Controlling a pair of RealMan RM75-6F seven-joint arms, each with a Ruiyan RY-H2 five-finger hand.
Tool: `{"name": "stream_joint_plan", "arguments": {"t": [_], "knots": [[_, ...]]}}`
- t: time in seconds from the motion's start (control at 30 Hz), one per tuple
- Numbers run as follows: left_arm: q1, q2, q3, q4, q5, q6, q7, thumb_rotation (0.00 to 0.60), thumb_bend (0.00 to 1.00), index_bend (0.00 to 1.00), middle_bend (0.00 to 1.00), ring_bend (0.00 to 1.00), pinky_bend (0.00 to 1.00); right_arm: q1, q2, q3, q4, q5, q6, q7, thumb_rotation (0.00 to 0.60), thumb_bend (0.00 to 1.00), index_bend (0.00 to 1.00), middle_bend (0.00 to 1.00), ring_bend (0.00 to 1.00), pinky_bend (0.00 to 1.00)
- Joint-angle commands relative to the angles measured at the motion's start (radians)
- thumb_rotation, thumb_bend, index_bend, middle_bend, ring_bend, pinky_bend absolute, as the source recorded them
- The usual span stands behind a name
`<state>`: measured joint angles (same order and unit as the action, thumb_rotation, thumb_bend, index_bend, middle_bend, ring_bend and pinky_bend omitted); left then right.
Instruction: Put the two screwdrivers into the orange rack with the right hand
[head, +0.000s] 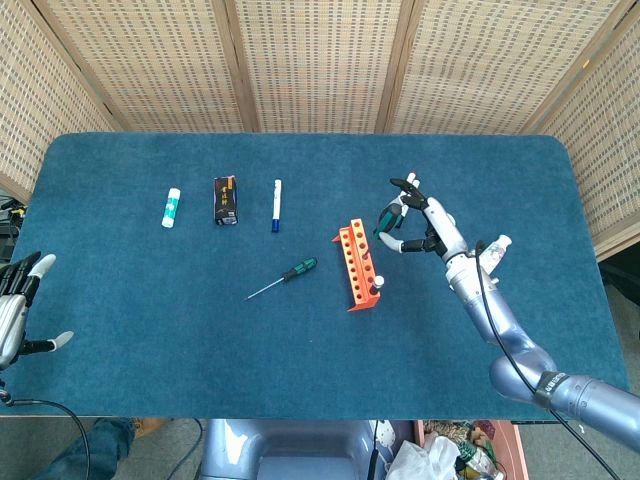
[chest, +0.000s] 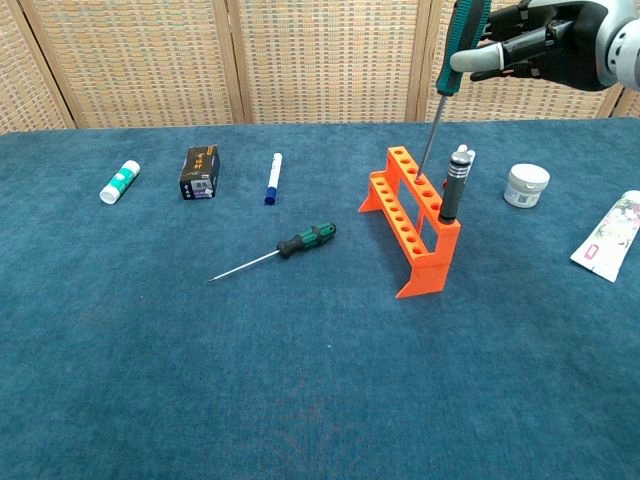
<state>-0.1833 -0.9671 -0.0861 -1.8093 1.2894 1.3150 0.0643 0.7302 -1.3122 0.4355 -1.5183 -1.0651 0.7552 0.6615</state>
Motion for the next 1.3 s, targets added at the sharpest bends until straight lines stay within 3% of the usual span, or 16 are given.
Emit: {"name": "stream_joint_plan", "arguments": {"t": [0.03, 0.87, 1.3], "knots": [[0.000, -0.001, 0.000, -0.001, 0.001, 0.000, 0.001, 0.600, 0.00, 0.00, 0.00, 0.00, 0.00, -0.003, 0.003, -0.002, -0.002, -0.001, -0.002, 0.000, 0.600, 0.43, 0.67, 0.07, 0.00, 0.08], [0.000, -0.002, 0.002, -0.003, 0.001, 0.002, 0.004, 0.600, 0.00, 0.00, 0.00, 0.00, 0.00, -0.010, -0.024, -0.023, 0.055, -0.023, -0.016, 0.009, 0.600, 0.43, 0.68, 0.08, 0.00, 0.08], [0.000, -0.002, 0.002, -0.004, -0.001, 0.001, 0.006, 0.600, 0.00, 0.00, 0.00, 0.00, 0.00, 0.004, -0.068, -0.060, 0.101, -0.041, -0.021, -0.052, 0.600, 0.43, 0.68, 0.08, 0.00, 0.08]]}}
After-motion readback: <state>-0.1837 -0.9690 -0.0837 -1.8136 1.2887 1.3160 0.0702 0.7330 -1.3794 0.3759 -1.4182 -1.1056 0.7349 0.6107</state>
